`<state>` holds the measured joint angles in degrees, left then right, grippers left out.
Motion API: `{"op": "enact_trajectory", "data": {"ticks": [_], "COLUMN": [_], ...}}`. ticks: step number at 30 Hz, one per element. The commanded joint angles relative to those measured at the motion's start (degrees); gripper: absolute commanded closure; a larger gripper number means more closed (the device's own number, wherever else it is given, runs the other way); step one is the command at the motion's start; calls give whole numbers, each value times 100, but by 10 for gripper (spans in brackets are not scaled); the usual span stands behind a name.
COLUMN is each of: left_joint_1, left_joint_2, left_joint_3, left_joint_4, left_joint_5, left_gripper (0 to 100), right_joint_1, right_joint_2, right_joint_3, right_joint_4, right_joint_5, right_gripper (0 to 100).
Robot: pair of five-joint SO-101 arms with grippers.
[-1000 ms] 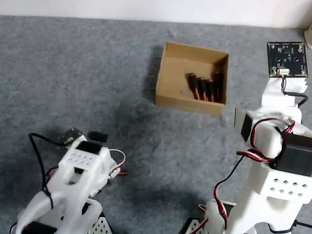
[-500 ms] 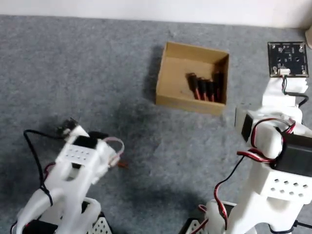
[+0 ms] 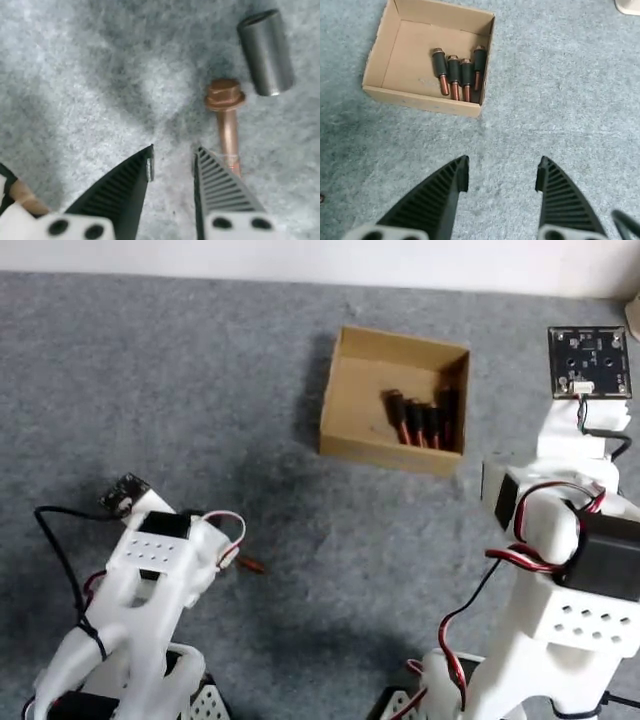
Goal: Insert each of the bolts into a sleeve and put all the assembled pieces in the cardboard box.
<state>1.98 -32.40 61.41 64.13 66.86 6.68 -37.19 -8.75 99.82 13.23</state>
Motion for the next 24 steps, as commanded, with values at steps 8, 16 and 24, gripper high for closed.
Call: {"op": "enact_trajectory", "data": {"ticks": [8,16,24], "left_joint_1": [-66,-66,-66], "left_joint_2": [-40,-40,-66], "left_joint_3": [-769,365,1156], "left_joint_4": [264,-1829,-2752], "left_joint_5": [-9,-18,-26], "left_gripper": [863,863,863], "right_joint_1": [66,66,66], "right_joint_2": [-66,-66,-66], "right_joint_3": [-13,-13,-4], "right_joint_4": [101,101,101], "right_joint_5": [97,97,97], "right_gripper": [793,793,793]}}
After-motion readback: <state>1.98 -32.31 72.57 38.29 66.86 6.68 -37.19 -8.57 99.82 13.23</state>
